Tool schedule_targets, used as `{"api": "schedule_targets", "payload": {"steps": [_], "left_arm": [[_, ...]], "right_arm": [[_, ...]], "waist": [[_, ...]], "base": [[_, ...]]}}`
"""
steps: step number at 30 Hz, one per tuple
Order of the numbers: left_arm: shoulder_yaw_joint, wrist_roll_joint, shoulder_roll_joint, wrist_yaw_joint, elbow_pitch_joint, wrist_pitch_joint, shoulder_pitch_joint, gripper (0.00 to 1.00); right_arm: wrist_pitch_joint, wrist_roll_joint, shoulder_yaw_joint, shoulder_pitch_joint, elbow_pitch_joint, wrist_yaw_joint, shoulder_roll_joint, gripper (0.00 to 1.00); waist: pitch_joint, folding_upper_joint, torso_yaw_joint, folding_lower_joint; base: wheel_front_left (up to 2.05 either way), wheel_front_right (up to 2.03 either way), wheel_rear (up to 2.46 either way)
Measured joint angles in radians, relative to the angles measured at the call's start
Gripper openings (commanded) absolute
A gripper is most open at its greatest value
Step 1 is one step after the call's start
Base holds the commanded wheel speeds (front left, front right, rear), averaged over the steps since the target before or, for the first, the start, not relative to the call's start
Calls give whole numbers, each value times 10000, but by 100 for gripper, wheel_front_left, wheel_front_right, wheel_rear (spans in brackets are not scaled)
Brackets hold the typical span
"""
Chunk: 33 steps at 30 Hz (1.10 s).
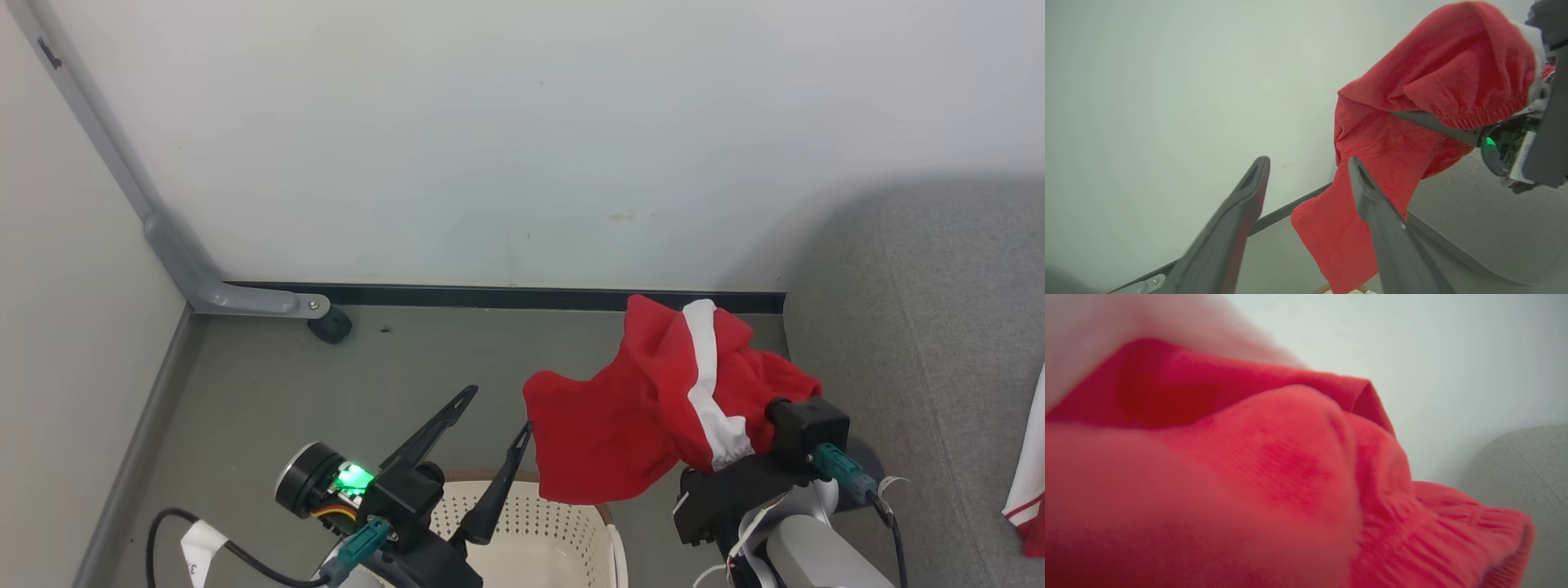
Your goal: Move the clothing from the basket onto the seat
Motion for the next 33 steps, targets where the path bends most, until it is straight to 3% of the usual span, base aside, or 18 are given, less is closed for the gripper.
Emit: {"api": "schedule_targets", "payload": {"steps": [19, 33], "left_arm": [[516, -370, 213, 253, 1473, 0, 367, 100], [642, -142, 525, 249, 1204, 0, 537, 100]], "right_arm": [[-2, -1505, -19, 372, -959, 188, -1256, 0], [-2, -2226, -382, 873, -2336, 88, -1547, 0]], "waist": [[358, 0, -339, 0], [654, 0, -1446, 0]], "base": [[0, 0, 0], [0, 0, 0]]}}
